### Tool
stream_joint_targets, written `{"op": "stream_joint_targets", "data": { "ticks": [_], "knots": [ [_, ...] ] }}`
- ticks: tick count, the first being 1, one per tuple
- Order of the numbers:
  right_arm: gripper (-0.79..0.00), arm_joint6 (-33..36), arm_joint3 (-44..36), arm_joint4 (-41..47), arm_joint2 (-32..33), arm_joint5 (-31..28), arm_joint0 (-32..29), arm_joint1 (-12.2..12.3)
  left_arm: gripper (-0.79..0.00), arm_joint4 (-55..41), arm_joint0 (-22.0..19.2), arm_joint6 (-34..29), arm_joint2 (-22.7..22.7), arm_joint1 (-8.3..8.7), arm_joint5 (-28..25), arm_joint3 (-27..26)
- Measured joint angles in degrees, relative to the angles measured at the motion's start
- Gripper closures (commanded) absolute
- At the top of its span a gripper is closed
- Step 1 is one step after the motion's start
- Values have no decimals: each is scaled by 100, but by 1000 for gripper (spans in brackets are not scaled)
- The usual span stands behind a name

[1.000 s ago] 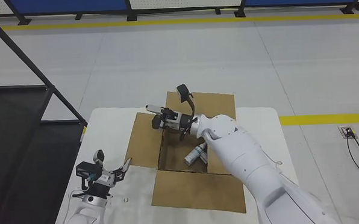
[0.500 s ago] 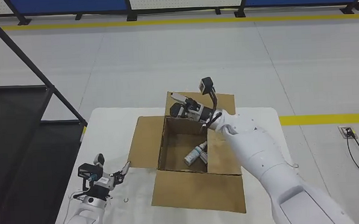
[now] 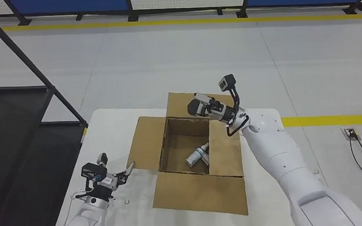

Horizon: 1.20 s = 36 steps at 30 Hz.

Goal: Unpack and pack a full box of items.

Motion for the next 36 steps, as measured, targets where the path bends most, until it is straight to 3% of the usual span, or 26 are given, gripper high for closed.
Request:
{"op": "stream_joint_targets", "data": {
  "ticks": [12,18,28,33,36],
  "knots": [
    [-785,-48,-98,-81,1,-46,-44,24,-785,31,17,-6,13,1,-7,-59],
    [-785,-109,-1168,-720,319,-110,-499,441,-785,-99,243,17,-11,-3,-23,-646],
    [-785,533,-3702,-932,1739,532,-2097,1342,-785,275,675,-10,-90,-13,541,-2119],
    [-785,579,-4131,-817,2253,579,-2567,1563,-785,631,759,-356,56,-17,596,-2892],
    [-785,561,-4266,-761,2499,560,-2780,1678,-785,819,601,-839,319,-23,382,-3119]
  ]
}}
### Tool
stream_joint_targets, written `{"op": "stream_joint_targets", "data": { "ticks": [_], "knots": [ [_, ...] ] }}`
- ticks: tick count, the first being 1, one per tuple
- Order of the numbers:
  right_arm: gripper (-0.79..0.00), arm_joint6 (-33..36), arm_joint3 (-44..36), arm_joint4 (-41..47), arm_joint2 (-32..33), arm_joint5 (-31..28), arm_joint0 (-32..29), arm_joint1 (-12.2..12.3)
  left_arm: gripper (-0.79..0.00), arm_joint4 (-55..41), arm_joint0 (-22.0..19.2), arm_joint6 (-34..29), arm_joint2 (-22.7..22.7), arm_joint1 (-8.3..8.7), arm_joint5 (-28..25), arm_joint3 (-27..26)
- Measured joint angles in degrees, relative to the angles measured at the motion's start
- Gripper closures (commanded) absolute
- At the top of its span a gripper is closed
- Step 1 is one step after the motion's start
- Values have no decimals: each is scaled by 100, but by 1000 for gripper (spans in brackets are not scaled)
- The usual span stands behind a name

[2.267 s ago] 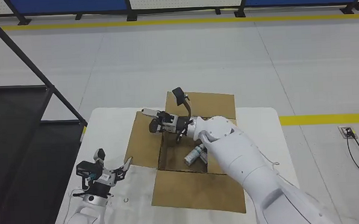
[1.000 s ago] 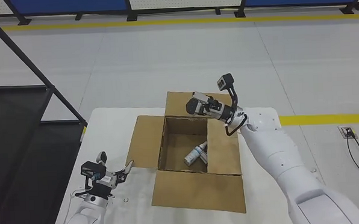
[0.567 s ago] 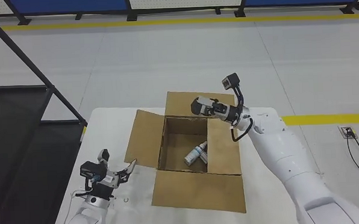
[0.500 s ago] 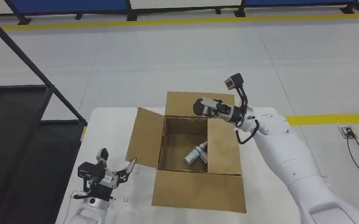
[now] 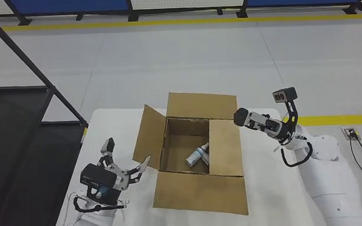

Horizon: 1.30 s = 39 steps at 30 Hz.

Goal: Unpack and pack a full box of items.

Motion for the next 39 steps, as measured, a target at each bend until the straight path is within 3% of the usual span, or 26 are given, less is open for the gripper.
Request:
{"op": "stream_joint_targets", "data": {
  "ticks": [3,6,13,18,29,33,39],
  "knots": [
    [-785,-71,-201,31,238,-71,-244,124,-785,1,-479,-620,349,-28,-277,168],
    [-785,-194,-511,95,472,-195,-591,261,-785,-418,-1182,-1115,764,-95,-564,747],
    [-785,-514,-964,254,830,-515,-1435,578,-785,-1730,-3002,-2143,1834,-368,-1095,2658],
    [-785,-512,-1027,296,807,-514,-1505,610,-785,-3234,-3927,-2892,2460,-595,-1720,3929],
    [-785,-527,-1044,280,802,-504,-1511,609,-785,-3452,-3976,-2998,2518,-616,-1792,4082],
    [-785,-707,-1328,-9,722,-479,-1581,620,-785,-4104,-3960,-3022,2548,-664,-1868,4230],
    [-785,-610,-1511,-116,787,-617,-1685,687,-785,-5407,-4467,-3479,2984,-894,-2076,5013]
  ]
}}
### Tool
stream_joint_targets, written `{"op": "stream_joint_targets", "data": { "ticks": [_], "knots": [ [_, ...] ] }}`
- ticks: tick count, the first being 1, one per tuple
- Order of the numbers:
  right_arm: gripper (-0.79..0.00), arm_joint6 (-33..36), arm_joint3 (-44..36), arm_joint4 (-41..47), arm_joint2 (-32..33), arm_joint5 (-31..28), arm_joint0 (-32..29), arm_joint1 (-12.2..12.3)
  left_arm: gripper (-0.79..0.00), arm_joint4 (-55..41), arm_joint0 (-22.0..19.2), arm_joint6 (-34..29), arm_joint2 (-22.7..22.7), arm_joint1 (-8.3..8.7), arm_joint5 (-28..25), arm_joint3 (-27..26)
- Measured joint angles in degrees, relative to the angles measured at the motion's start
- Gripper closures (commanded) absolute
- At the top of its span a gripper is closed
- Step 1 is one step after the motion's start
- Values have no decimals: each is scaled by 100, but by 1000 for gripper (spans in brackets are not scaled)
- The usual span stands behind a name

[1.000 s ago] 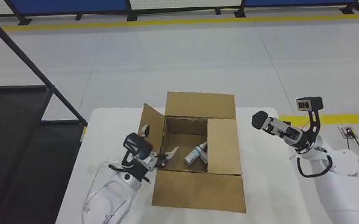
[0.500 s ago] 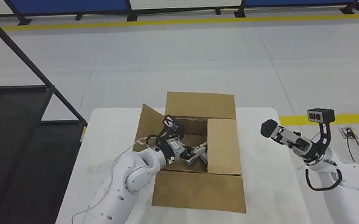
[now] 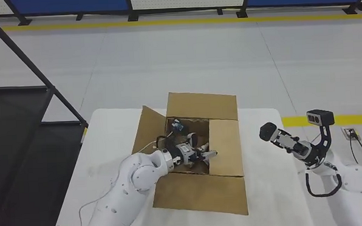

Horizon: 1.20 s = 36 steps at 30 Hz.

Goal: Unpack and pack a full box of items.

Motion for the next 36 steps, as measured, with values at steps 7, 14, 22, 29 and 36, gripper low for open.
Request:
{"op": "stream_joint_targets", "data": {
  "ticks": [7,14,22,29,36],
  "knots": [
    [-785,-185,-176,69,319,-177,-349,113,-785,-1512,-616,-490,377,-290,-308,1155],
    [-785,-244,-181,186,485,-236,-499,195,-785,-1737,-663,-572,428,-350,-597,1388],
    [-785,-241,-325,23,348,-233,-490,265,-785,-1481,-566,-538,414,-318,-586,1215],
    [-785,-428,-438,-193,64,-272,-396,268,-785,-1638,-417,-547,326,-296,-369,1331],
    [-785,-558,-462,-322,-102,-289,-334,282,-785,-2463,-552,-1249,396,-394,-447,1733]
  ]
}}
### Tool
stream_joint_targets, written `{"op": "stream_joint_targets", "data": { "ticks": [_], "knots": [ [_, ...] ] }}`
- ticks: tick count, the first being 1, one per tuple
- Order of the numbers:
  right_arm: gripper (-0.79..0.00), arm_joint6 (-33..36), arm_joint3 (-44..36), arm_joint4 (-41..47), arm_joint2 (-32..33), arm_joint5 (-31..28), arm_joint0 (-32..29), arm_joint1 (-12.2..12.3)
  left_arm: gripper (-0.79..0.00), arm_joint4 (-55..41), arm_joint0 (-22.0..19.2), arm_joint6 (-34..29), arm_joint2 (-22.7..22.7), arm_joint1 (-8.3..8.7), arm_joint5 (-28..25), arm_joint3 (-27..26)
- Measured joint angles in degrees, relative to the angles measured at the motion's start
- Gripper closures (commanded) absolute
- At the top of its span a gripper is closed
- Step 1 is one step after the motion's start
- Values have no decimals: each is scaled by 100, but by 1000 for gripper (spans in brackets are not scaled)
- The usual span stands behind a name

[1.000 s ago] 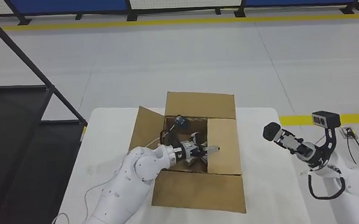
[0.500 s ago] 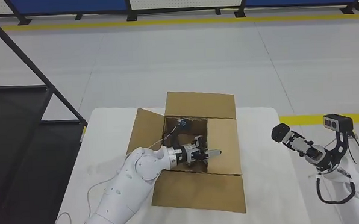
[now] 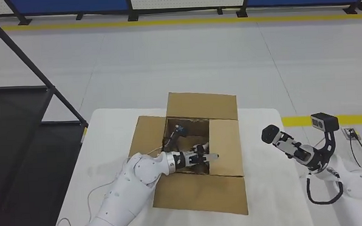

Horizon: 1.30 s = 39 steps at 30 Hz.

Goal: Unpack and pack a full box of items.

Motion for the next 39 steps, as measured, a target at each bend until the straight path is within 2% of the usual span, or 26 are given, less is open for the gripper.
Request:
{"op": "stream_joint_targets", "data": {
  "ticks": [4,13,18,29,34,39],
  "knots": [
    [-785,-53,11,1,16,-38,-57,23,-785,-434,-205,-283,189,-141,-254,274],
    [-785,-158,-39,23,83,-118,-223,74,-785,-523,-499,-248,428,-335,-520,572],
    [-785,-195,-64,43,99,-143,-258,99,-785,-387,-523,-92,409,-346,-637,426],
    [-785,-118,-98,179,157,-251,-272,168,-785,6,-525,218,332,-339,-495,-352],
    [-785,-100,-190,481,365,-366,-443,234,-785,-24,-690,284,477,-449,-444,-434],
    [-785,-199,-354,715,630,-460,-718,335,-785,-207,-964,242,708,-624,-515,-174]
  ]
}}
